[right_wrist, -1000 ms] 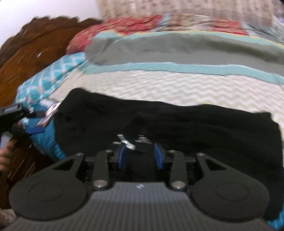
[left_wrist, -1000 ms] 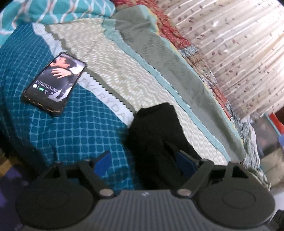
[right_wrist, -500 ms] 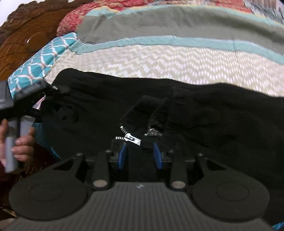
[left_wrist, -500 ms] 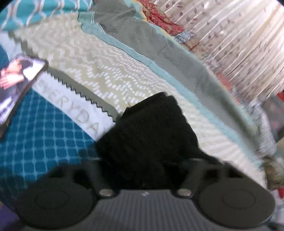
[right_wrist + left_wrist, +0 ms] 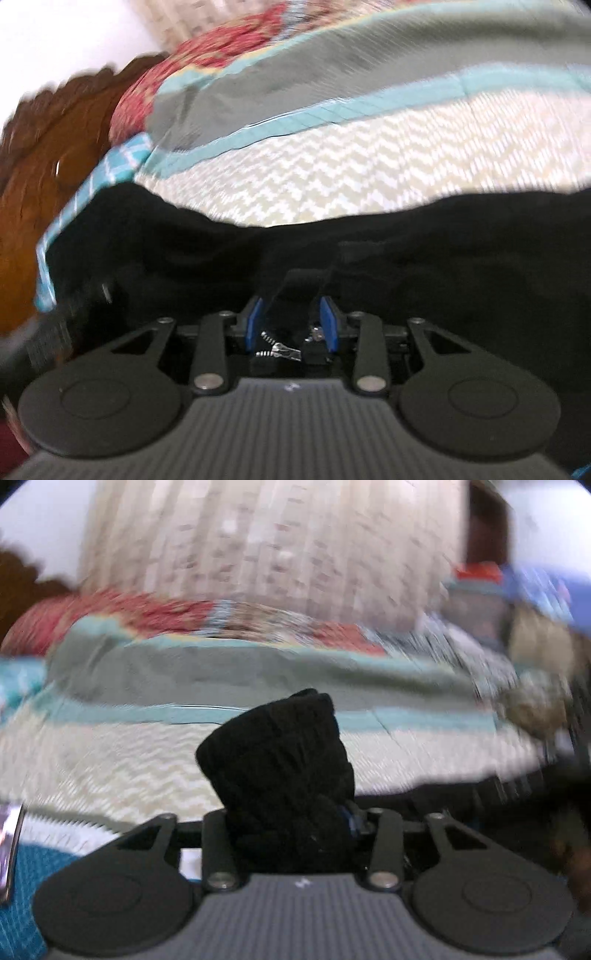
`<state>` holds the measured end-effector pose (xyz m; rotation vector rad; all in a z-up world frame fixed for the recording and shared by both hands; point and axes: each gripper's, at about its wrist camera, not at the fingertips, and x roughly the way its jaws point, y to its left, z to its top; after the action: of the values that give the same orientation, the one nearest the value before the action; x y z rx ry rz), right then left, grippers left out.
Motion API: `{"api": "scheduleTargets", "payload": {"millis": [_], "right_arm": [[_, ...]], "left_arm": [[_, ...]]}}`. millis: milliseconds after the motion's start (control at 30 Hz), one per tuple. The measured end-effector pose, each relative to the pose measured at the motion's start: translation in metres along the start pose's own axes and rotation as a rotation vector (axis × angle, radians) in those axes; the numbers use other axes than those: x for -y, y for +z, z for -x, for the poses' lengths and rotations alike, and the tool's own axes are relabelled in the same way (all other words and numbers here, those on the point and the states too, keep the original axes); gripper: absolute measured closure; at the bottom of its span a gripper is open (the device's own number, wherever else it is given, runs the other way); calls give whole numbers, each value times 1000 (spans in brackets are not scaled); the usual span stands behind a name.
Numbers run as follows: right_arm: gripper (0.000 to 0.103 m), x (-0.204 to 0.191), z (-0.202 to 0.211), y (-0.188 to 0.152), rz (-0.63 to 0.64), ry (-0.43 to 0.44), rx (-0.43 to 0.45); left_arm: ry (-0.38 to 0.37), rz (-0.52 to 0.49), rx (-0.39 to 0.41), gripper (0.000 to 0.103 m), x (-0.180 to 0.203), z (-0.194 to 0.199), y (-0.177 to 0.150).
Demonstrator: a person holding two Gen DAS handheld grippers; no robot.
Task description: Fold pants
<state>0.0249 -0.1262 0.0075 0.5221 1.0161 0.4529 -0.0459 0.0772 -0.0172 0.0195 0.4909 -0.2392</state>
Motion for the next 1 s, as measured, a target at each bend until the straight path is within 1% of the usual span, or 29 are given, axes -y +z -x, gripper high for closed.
{"api": "scheduleTargets", "payload": {"millis": [67,100,133,167,200,267,333,367,400,500,567,633,667,700,733,767,833,900,933,1000], "right_arm": [[65,14,4,-1,-92,17,-2],[64,20,7,-1,-132,31,-1],[64,23,9,-2,-161,47,0],[64,26,11,-3,-184,61,-2],[64,27,13,-4,-196,62,-4],[64,29,17,-6,-208,74,-3],[59,32,21,-8,-225,95,2],[54,35,22,-9,-237,106,7],[52,37,23,-8,-249,116,9],[52,44,25,-8,-282,143,13],[51,51,32,-9,-308,170,23],[48,53,39,-9,-319,205,40],[42,52,44,-10,-317,224,48],[33,51,48,-10,-313,243,52],[28,49,51,-8,-309,259,51],[21,46,52,-7,-302,273,47],[19,35,51,-2,-264,291,22],[16,20,43,0,-209,273,-21],[16,12,38,-1,-180,248,-42],[16,-8,25,-7,-101,170,-72]], "left_arm": [[-19,-106,-32,44,30,-9,-9],[-48,-156,-36,25,42,-11,-15],[-85,-203,-43,15,53,-13,-20],[-129,-242,-64,15,61,-14,-24],[-141,-271,-70,14,69,-13,-27],[-157,-316,-56,14,74,-5,-29],[-165,-326,-29,10,69,6,-26],[-159,-325,-15,9,63,13,-25],[-150,-325,-4,8,59,19,-24],[-124,-313,13,8,46,35,-19],[-103,-281,19,7,34,38,-12],[-87,-226,22,7,22,41,-5],[-84,-198,23,7,16,41,-2],[-90,-185,19,7,13,40,-1],[-101,-181,9,7,10,38,0],[-112,-185,-9,7,12,34,0],[-138,-207,-36,7,17,31,-4],[-181,-217,-60,7,21,29,-10],[-195,-216,-72,7,23,28,-13],[-213,-192,-112,7,23,23,-20]]}}
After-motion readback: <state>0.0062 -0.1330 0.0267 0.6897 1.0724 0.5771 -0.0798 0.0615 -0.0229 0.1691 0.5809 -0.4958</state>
